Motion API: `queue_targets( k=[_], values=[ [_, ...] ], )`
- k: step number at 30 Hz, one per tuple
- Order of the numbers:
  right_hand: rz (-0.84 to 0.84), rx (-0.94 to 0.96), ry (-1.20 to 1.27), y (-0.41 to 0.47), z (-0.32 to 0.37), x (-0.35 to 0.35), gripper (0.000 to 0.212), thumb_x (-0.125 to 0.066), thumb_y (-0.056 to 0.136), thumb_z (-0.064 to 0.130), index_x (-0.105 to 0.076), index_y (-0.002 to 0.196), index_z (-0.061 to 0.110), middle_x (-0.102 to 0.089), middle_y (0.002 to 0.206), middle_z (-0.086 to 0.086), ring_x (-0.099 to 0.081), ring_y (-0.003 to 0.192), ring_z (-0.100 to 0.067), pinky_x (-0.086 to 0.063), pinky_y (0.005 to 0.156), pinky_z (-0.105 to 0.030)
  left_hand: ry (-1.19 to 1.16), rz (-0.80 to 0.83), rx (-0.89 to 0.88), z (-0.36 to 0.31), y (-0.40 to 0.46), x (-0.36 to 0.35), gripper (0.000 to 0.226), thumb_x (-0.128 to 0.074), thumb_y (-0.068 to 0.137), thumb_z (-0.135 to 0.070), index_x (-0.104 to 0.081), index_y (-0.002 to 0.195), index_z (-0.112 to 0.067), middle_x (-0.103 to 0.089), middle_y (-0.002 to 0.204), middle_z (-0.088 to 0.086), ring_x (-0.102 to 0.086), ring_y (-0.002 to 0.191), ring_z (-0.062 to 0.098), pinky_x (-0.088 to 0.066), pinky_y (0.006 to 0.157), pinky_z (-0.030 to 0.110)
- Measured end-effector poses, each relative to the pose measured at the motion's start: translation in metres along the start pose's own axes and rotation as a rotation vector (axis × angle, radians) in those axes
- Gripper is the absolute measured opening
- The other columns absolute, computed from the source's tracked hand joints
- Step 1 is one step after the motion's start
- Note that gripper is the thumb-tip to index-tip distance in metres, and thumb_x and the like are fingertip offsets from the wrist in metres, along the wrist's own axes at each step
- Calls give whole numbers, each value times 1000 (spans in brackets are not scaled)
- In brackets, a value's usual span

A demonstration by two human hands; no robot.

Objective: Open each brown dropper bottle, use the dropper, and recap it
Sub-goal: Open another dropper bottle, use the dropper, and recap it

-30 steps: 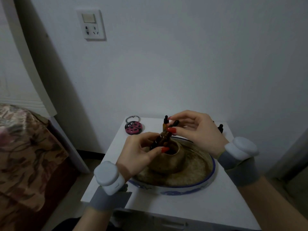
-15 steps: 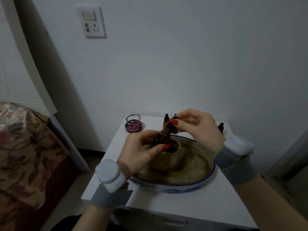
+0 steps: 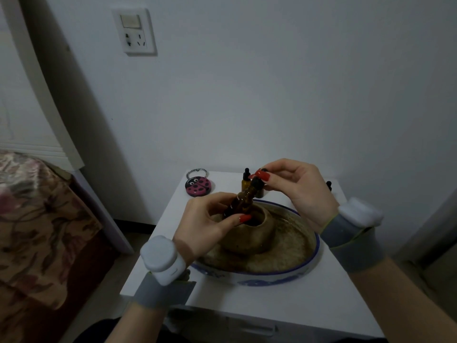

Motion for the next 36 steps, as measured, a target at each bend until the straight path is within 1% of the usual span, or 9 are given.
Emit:
queue_targets(
  k=[6,12,15,19,24,26,28,30,36],
  values=[
    [6,1,-10,0,-2,-3,25,-73,71,26,-72,86,7,-74,85,-17,-67,75,-31,-51,82,-58,-19,-6,-13,-2,0,0,36,-75,77,-22,-70,113,-18,-73,103,-7,-67,98,6,-52,92,23],
    [-13,16,1,0,-2,-3,24,-74,69,24,-72,84,5,-73,83,-19,-66,71,-28,-51,81,-58,-23,-14,-21,-3,-1,0,37,-75,77,-21,-70,112,-15,-73,103,-4,-67,98,7,-53,93,26],
    [-10,23,7,-1,-2,-3,20,-74,69,24,-73,82,8,-74,82,-17,-66,70,-27,-51,81,-58,-15,-18,-23,-2,0,1,38,-76,77,-22,-70,113,-14,-73,103,-3,-67,98,9,-53,93,29],
    [0,32,0,-1,-2,-3,16,-74,71,23,-74,81,10,-74,80,-14,-67,71,-26,-51,80,-57,-21,-16,-22,-2,-1,1,37,-76,77,-21,-70,112,-14,-73,103,-3,-67,98,9,-53,93,29],
    [0,34,-7,0,-2,-2,22,-74,71,23,-73,84,6,-73,82,-18,-67,72,-29,-51,80,-58,-17,-28,-25,-3,-1,2,37,-77,76,-21,-70,111,-16,-73,101,-5,-67,96,7,-54,92,27],
    [10,27,-12,0,-3,-2,18,-74,75,18,-72,86,5,-73,85,-19,-67,74,-32,-50,82,-59,-12,-27,-23,-2,-1,2,36,-77,76,-20,-70,111,-16,-73,101,-5,-67,97,8,-54,92,29],
    [25,22,-22,1,-4,-3,12,-72,80,12,-72,90,5,-73,87,-20,-67,78,-38,-50,83,-60,-13,-25,-20,-1,-1,2,37,-78,76,-19,-70,111,-14,-73,102,-3,-67,97,10,-54,92,32],
    [32,22,-30,1,-4,-3,11,-71,82,11,-71,91,6,-73,89,-19,-67,82,-43,-51,84,-61,-13,-28,-14,1,-1,2,38,-78,75,-19,-70,112,-12,-73,102,-2,-68,97,12,-54,92,34],
    [-4,38,-7,0,1,-1,10,-69,83,11,-71,91,5,-74,86,-16,-67,78,-40,-50,80,-60,9,-15,-7,3,-2,3,38,-78,76,-21,-70,113,-17,-73,103,-5,-67,98,9,-54,92,31]
  ],
)
Point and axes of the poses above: each hand's wrist, its own y-axis towards the middle knuckle, its own x-axis out of the back of the hand, z = x × y, the point moved 7 cm from there along y, towards the middle knuckle
